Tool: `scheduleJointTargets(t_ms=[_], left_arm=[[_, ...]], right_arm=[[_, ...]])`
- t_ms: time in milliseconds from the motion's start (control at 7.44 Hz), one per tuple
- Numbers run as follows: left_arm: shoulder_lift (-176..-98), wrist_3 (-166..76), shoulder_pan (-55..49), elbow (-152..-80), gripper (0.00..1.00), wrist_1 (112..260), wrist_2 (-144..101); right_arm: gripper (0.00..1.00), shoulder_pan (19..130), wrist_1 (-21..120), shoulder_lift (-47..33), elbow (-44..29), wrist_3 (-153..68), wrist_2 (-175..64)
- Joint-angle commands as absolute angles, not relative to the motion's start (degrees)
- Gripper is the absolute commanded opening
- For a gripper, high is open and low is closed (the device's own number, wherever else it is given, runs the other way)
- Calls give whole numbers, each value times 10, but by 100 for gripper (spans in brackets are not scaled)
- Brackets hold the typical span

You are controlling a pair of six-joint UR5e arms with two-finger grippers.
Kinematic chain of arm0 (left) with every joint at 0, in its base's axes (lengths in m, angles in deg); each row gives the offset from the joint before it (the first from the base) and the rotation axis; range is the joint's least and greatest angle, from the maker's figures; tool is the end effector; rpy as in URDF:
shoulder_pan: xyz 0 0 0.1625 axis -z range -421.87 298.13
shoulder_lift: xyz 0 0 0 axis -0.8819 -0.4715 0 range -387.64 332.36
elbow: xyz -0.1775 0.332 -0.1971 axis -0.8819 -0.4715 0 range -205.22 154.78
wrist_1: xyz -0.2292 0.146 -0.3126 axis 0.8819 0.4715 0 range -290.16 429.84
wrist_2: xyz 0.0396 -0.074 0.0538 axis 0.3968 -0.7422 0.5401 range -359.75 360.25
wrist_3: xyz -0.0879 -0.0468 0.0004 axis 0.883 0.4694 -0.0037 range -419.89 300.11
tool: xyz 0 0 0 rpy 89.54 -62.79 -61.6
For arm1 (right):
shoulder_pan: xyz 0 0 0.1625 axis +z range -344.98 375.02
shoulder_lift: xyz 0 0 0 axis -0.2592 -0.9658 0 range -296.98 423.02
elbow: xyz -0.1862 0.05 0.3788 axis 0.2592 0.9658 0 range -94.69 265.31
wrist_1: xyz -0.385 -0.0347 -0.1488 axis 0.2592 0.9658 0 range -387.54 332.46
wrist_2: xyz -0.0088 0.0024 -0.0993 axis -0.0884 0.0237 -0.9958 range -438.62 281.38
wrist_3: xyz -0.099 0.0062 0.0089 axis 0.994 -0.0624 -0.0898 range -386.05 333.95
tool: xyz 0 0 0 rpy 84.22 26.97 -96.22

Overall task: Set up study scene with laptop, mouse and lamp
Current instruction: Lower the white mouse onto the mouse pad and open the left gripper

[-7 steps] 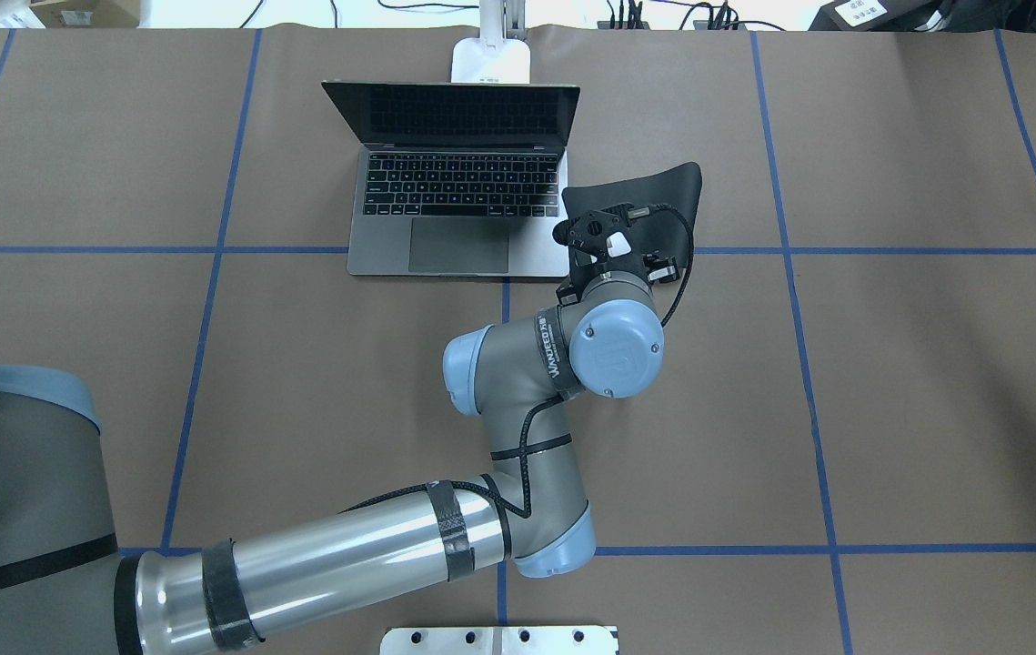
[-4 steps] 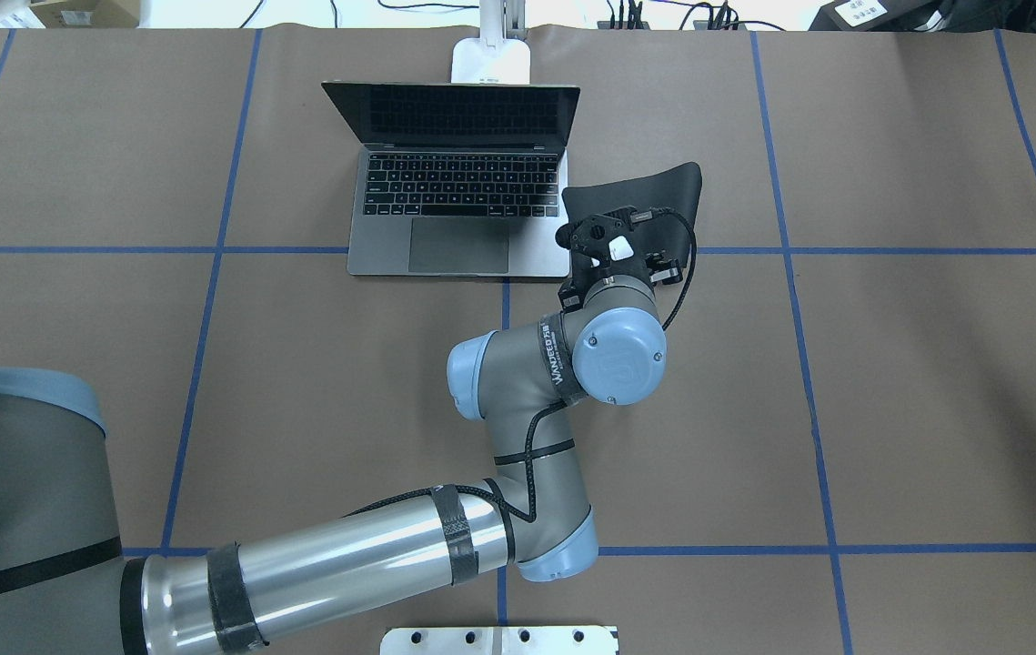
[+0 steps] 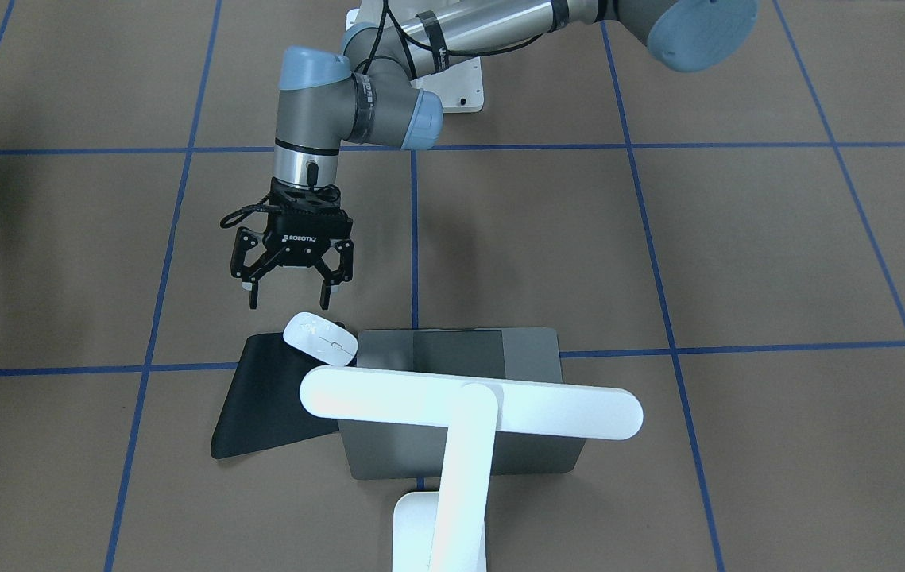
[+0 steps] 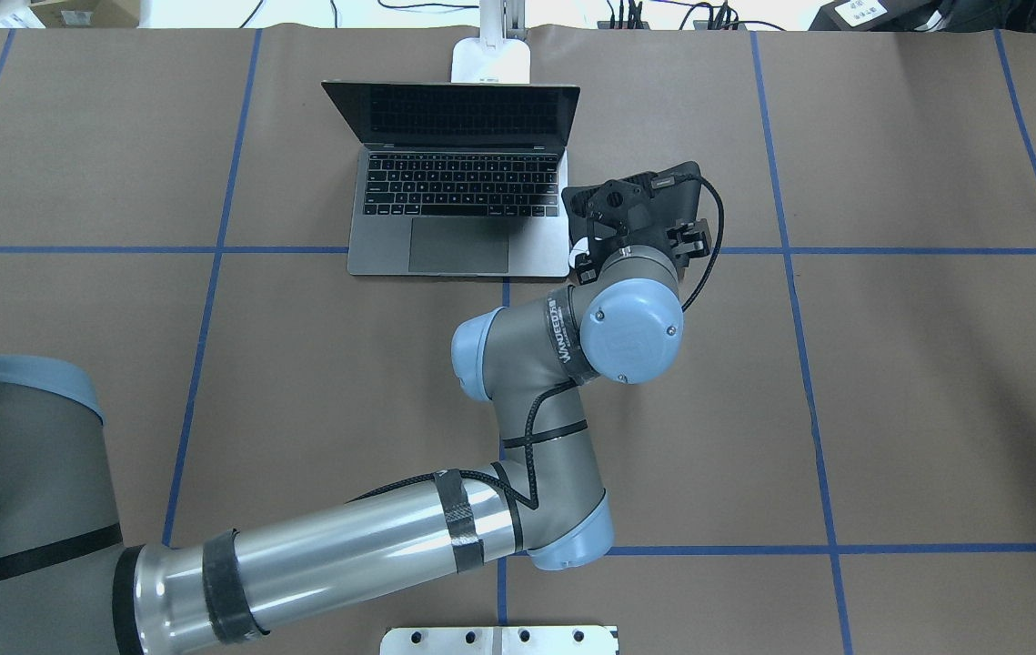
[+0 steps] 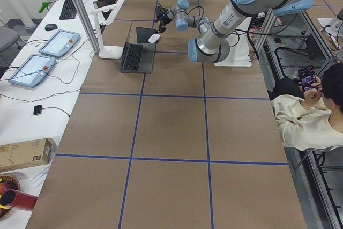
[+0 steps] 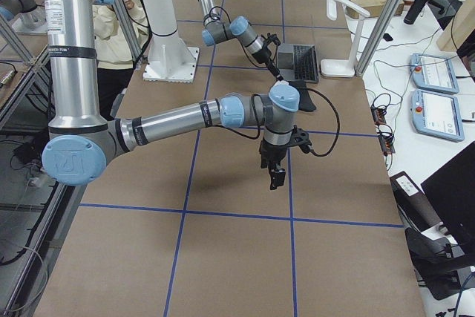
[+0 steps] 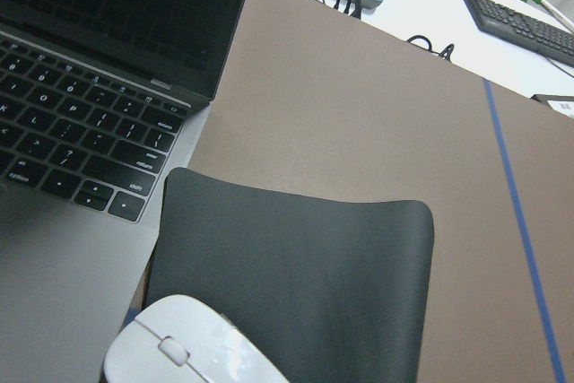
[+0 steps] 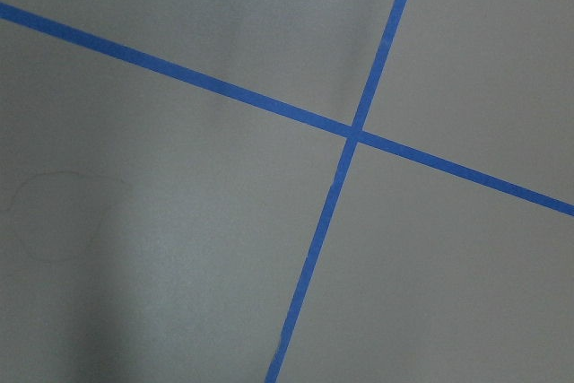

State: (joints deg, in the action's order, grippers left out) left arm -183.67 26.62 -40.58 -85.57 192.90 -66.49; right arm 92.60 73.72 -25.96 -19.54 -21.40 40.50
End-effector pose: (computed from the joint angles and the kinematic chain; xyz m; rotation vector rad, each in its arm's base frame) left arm 0.7057 -0.4602 0.0411 0.6088 1.1018 -0.5149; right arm -0.0228 -0.4979 0.5589 0.0442 -0.5142 -0.3118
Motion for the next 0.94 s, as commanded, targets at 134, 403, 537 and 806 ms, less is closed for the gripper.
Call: scheduleJointTargets(t_ms=[134, 403, 537, 806], left_arm=[[-1752, 251, -389, -1056, 99, 1792, -769], [-1679, 244, -364, -1203, 99, 1663, -848], [-1663, 207, -347, -1250, 99, 1609, -892], [-1621, 135, -290, -1318, 99, 1506, -987]], right_arm=[[100, 937, 738, -259, -191, -215, 411], [100, 945, 738, -258, -188, -215, 431], [100, 949, 738, -258, -182, -215, 433], [100, 951, 738, -260, -171, -215, 439]])
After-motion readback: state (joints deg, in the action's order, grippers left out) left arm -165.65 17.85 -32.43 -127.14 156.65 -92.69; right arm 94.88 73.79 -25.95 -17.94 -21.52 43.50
